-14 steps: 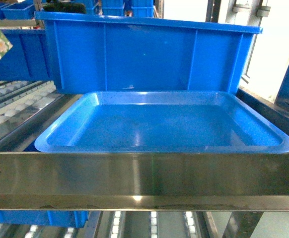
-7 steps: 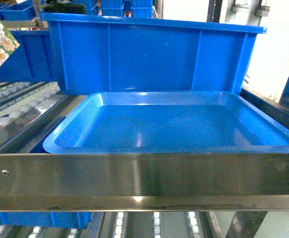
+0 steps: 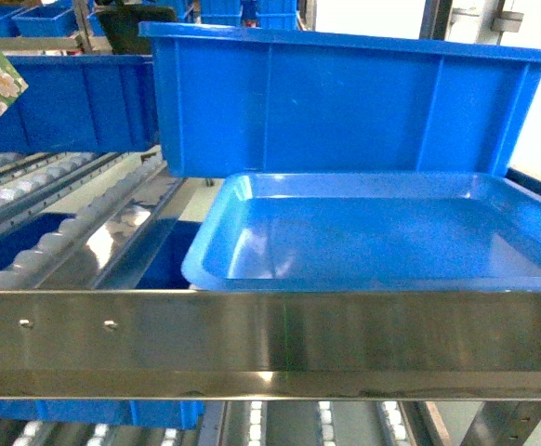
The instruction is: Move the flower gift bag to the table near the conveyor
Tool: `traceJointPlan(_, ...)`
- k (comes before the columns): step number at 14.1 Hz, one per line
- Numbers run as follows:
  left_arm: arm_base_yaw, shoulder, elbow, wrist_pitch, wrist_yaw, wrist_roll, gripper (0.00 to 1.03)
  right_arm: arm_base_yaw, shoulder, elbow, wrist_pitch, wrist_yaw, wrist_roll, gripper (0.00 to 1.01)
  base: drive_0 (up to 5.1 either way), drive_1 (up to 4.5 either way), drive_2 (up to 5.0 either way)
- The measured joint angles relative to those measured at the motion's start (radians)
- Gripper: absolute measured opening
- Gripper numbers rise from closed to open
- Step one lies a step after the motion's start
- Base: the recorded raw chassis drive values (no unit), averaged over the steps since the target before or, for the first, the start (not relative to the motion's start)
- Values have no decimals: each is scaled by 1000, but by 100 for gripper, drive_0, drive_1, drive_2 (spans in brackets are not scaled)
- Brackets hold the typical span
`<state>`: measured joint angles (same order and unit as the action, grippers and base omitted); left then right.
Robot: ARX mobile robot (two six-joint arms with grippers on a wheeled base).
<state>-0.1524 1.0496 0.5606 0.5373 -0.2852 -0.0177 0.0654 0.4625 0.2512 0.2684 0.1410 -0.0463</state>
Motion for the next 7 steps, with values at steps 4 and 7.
traceJointPlan(4, 1, 0, 0, -1, -1, 0, 3, 0, 0, 0, 0, 0, 0, 2, 0, 0, 0)
traceJointPlan(7, 1, 0, 0, 0, -1, 0, 3, 0, 0, 0, 3, 0, 0, 2, 0, 0, 0)
